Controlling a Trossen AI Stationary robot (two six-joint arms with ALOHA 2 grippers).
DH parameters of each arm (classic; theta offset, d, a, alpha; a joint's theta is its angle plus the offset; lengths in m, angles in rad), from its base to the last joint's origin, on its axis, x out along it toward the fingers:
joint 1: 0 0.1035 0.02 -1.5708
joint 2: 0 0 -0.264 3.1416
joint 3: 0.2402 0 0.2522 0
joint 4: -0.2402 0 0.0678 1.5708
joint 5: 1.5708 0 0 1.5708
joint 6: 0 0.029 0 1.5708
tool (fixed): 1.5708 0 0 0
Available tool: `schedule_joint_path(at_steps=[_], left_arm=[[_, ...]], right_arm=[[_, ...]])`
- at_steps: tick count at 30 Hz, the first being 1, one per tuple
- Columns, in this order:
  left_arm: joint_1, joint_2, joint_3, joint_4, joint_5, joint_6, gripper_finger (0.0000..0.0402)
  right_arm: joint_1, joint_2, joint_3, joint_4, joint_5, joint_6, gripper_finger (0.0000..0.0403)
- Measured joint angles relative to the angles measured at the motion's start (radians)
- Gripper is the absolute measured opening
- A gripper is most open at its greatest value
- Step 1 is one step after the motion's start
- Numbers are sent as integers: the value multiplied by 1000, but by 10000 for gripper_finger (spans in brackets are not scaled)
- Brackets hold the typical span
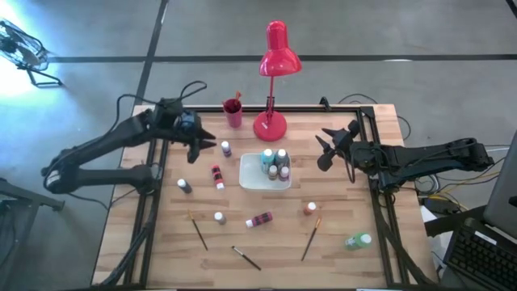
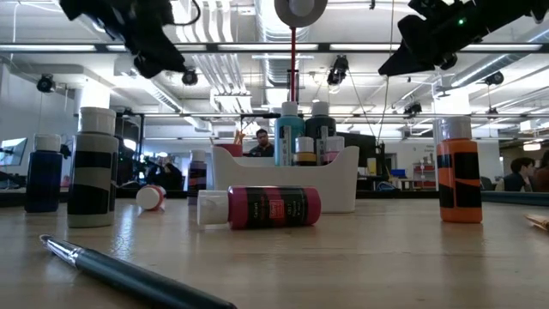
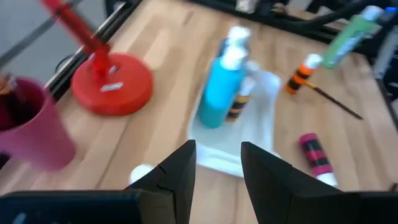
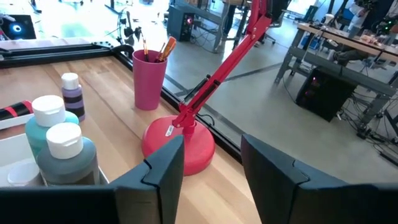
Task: Pick & Place Paint Supplies
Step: Put the gold paint brush into the red cup
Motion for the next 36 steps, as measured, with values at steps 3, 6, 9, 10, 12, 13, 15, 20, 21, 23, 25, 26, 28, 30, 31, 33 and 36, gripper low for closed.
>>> schedule_joint_path(at_steps=[3,6,9,10,12,13,15,20,21,23,25,26,28,30,31,33,36], left_arm=[[-100,-16,-8,26,-73,-22,133],[-214,-4,-15,42,-169,-38,133],[-332,30,-15,53,-267,-53,133],[-371,44,-15,52,-303,-56,133],[-448,73,-15,52,-357,-71,133],[-483,87,-15,51,-376,-79,133],[-547,114,-15,49,-405,-92,133],[-665,161,-14,-2,-454,-137,133],[-680,166,-14,-18,-455,-151,133],[-710,172,-14,-61,-456,-180,133],[-735,173,-14,-103,-456,-200,133],[-746,174,-14,-123,-456,-204,133],[-767,174,-14,-172,-456,-211,133],[-786,174,-14,-213,-454,-231,133],[-794,174,-14,-225,-453,-240,133],[-811,174,-14,-249,-441,-261,133],[-837,174,-14,-294,-426,-271,133]], right_arm=[[0,0,9,1,0,1,161],[0,0,23,1,0,4,165],[0,0,42,2,0,4,169],[0,0,47,2,0,4,170],[0,0,55,1,0,4,172],[0,0,57,2,0,4,174],[0,0,58,1,0,3,176],[0,0,57,-8,-3,4,171],[0,0,57,-8,-5,4,169],[0,0,57,-8,-5,5,164],[0,0,57,-8,-6,5,160],[0,0,57,-8,-8,6,157],[0,0,57,-8,-8,8,152],[0,0,57,-8,-8,8,148],[0,0,57,-8,-8,8,146],[0,0,57,-8,-8,7,142],[0,0,57,-8,-8,7,136]])
